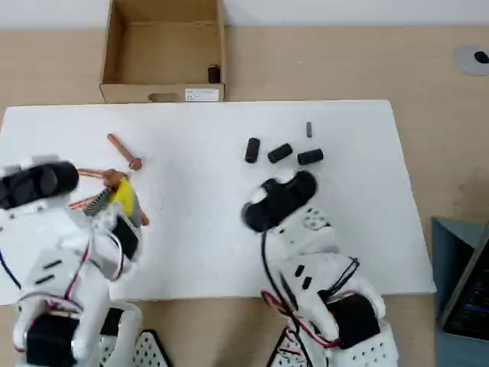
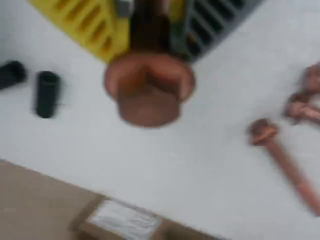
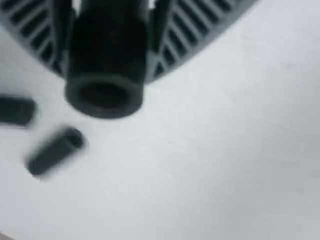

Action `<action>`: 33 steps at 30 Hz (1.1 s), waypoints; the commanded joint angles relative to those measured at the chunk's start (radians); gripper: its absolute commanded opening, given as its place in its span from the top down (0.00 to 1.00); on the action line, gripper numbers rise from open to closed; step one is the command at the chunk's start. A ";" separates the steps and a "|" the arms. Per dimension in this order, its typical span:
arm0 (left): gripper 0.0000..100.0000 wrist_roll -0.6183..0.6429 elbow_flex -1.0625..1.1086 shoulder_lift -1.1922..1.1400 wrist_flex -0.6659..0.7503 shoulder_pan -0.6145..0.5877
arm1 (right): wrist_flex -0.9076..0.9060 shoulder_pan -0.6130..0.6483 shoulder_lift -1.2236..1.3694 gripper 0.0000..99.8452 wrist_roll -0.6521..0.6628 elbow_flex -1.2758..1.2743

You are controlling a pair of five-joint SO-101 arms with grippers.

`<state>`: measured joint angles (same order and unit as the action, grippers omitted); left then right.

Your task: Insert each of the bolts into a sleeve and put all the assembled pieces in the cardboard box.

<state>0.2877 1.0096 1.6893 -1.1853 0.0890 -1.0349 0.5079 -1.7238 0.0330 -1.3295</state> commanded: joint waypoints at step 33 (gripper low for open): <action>1.00 0.287 0.078 0.133 0.138 0.296 | 0.031 0.401 -0.010 0.99 -0.066 0.022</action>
<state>0.5700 1.0833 1.8213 -1.0733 0.3775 -1.0273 0.8961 -1.7238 -0.0284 -1.3311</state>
